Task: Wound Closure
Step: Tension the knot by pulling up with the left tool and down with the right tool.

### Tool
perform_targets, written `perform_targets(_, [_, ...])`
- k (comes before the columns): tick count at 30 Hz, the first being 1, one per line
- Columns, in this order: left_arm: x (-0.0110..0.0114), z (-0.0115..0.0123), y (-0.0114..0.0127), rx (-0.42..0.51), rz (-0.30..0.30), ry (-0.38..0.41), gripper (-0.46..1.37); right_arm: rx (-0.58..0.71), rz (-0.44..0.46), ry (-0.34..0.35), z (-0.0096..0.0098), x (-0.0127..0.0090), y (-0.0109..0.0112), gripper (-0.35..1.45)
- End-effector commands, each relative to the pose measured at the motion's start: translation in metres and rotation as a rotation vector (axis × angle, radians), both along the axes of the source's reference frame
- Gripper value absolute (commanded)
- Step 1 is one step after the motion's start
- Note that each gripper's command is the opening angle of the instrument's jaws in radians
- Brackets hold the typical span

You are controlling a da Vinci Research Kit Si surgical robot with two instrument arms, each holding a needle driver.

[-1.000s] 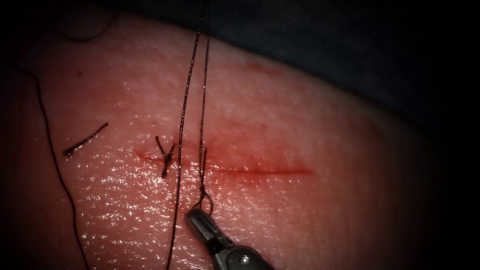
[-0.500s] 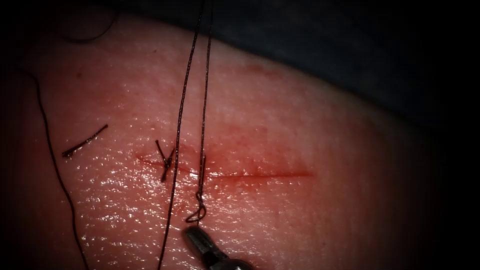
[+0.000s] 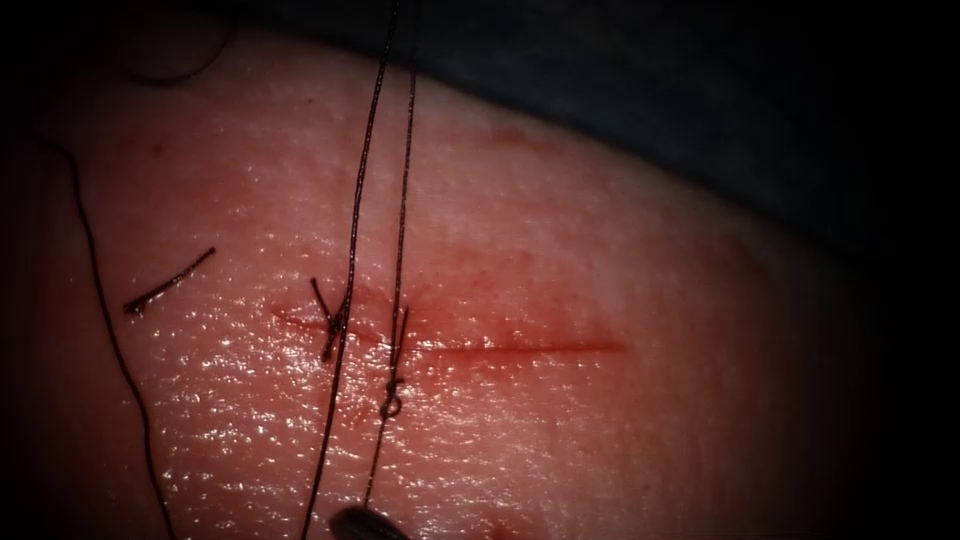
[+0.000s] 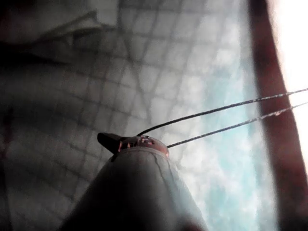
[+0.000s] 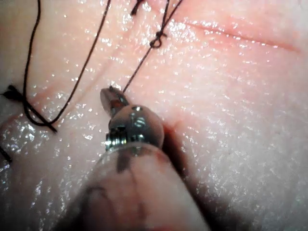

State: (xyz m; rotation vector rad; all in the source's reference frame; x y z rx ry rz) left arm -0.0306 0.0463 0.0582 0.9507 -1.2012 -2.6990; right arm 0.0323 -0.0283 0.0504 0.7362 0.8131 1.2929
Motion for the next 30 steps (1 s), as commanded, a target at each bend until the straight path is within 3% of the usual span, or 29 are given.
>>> perform_targets(1, [-0.0002, 0.0003, 0.0004, 0.012, 0.001, -0.018, -0.35, 0.039, -0.072, 0.029, 0.0000, -0.0001, 0.0006, -0.35])
perform_targets(5, [-0.0018, 0.0007, 0.0014, 0.020, -0.006, -0.015, -0.35, 0.138, -0.184, 0.119, -0.0006, -0.0003, 0.0018, -0.35])
perform_targets(9, [-0.0041, 0.0012, 0.0021, 0.000, -0.007, 0.022, -0.35, 0.265, -0.215, 0.251, -0.0011, -0.0003, 0.0033, -0.35])
perform_targets(14, [-0.0073, 0.0020, 0.0035, -0.020, -0.014, 0.044, -0.35, 0.498, -0.264, 0.303, -0.0011, 0.0001, 0.0036, -0.35])
perform_targets(22, [-0.0113, 0.0034, 0.0060, -0.037, -0.035, 0.047, -0.35, 0.693, -0.225, 0.471, -0.0030, 0.0016, 0.0038, -0.35])
perform_targets(30, [-0.0147, 0.0051, 0.0088, -0.059, -0.047, 0.086, -0.35, 0.764, -0.180, 0.503, -0.0037, 0.0028, 0.0026, -0.35])
